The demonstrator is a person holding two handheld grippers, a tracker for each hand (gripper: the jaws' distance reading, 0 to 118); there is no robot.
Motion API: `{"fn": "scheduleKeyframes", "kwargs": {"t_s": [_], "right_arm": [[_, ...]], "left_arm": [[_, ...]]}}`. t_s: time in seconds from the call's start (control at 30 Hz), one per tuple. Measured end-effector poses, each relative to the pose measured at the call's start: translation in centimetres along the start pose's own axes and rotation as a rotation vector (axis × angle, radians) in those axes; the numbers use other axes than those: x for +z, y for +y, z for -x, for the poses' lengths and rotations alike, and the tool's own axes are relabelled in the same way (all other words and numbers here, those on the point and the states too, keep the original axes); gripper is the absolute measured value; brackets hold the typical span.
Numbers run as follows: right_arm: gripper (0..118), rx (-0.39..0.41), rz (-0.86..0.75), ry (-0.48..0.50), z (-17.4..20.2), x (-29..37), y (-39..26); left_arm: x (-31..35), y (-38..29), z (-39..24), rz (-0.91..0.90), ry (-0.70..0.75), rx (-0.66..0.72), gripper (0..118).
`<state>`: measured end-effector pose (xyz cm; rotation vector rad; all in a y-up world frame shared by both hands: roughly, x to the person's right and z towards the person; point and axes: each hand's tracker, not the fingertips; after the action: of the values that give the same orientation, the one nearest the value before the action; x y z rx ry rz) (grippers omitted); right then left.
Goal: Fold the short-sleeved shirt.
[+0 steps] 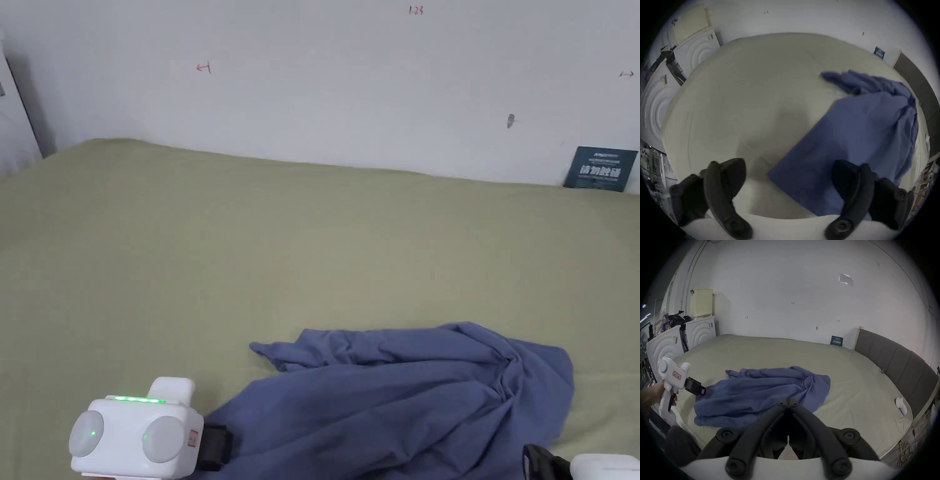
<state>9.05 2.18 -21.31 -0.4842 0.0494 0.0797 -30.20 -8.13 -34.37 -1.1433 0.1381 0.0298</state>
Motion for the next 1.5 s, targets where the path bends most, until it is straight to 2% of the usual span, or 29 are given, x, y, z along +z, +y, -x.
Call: {"fn": "scheduleKeyframes", "kwargs": {"t_s": [0.03,0.07,0.1,0.13,0.17,0.2,0.43,0.53,0.63,0.67,0.7,0.73,0.77,0.8,0.83,1.0,1.07,1.17,1.2,1.3,1.33,1.37,1.5], "right_arm": [[1,-0.007,0.01,-0.001,-0.2,-0.3,-0.1],[1,-0.016,0.017,-0.004,-0.4,-0.5,-0.2],[1,-0.022,0.025,-0.005,-0.8,-0.8,-0.3],[1,-0.03,0.039,-0.016,-1.2,-1.1,-0.4],[1,-0.04,0.045,-0.025,-1.5,-1.3,-0.5],[1,-0.054,0.051,-0.03,-2.1,-1.6,-0.6],[1,-0.082,0.108,-0.125,-6.7,-4.9,0.1],[1,-0.056,0.158,-0.145,-9.6,-9.7,2.1],[2,-0.1,0.218,-0.104,-12.7,-15.4,4.2],[13,-0.112,0.258,-0.091,-13.5,-17.4,4.8],[49,-0.114,0.288,-0.075,-14.3,-19.3,5.3],[49,-0.112,0.316,-0.055,-14.9,-21.5,5.8],[64,-0.084,0.34,-0.076,-15.4,-23.3,6.0],[91,-0.077,0.393,-0.067,-15.8,-25.4,6.0],[103,-0.067,0.399,-0.11,-16.1,-26.8,6.2],[103,-0.131,0.483,-0.082,-16.9,-32.1,4.7],[103,-0.114,0.555,-0.069,-16.3,-33.2,3.5],[102,-0.118,0.52,-0.084,-16.0,-32.7,4.0],[98,-0.115,0.521,-0.084,-15.9,-32.0,4.3],[5,-0.105,0.515,-0.019,-16.2,-29.6,6.2],[5,-0.128,0.479,0.019,-16.4,-28.2,6.7],[5,-0.114,0.457,-0.022,-16.3,-27.2,7.5],[5,-0.095,0.387,-0.014,-18.0,-21.4,10.2]], "left_arm": [[-0.1,-0.2,0.1,-0.022,-0.028,0.006,101],[0.3,-0.3,-0.3,-0.033,-0.009,0.009,99],[1.3,-0.4,-0.2,-0.045,-0.01,0.004,89],[1.8,-0.6,-0.4,-0.058,-0.021,0.0,60],[2.3,-0.7,-0.7,-0.092,-0.025,-0.008,16],[2.5,-0.8,-1.1,-0.11,-0.024,-0.025,0],[2.1,-1.5,-1.5,-0.094,-0.048,-0.037,0],[2.0,-1.2,-0.7,-0.1,-0.063,-0.041,0],[2.1,-1.1,-0.3,-0.095,-0.083,-0.035,0],[2.1,-1.1,-0.2,-0.095,-0.09,-0.028,0],[2.0,-1.2,-0.1,-0.093,-0.096,-0.025,0],[2.0,-1.3,0.1,-0.095,-0.1,-0.021,0],[1.9,-1.0,0.1,-0.094,-0.104,-0.015,0],[1.8,-1.0,0.2,-0.092,-0.106,-0.013,0],[1.9,-1.0,0.2,-0.091,-0.107,-0.015,0],[1.8,-0.9,0.0,-0.094,-0.091,-0.033,0],[1.5,-0.7,-0.1,-0.089,-0.088,-0.034,0],[1.5,-0.6,-0.2,-0.081,-0.083,-0.043,0],[1.6,-0.5,-0.2,-0.077,-0.083,-0.047,0],[1.9,0.2,0.4,-0.057,-0.105,-0.037,0],[2.1,0.4,0.7,-0.051,-0.116,-0.026,0],[2.4,0.6,1.1,-0.058,-0.111,-0.016,0],[6.0,1.8,2.8,-0.129,-0.121,0.006,0]]}}
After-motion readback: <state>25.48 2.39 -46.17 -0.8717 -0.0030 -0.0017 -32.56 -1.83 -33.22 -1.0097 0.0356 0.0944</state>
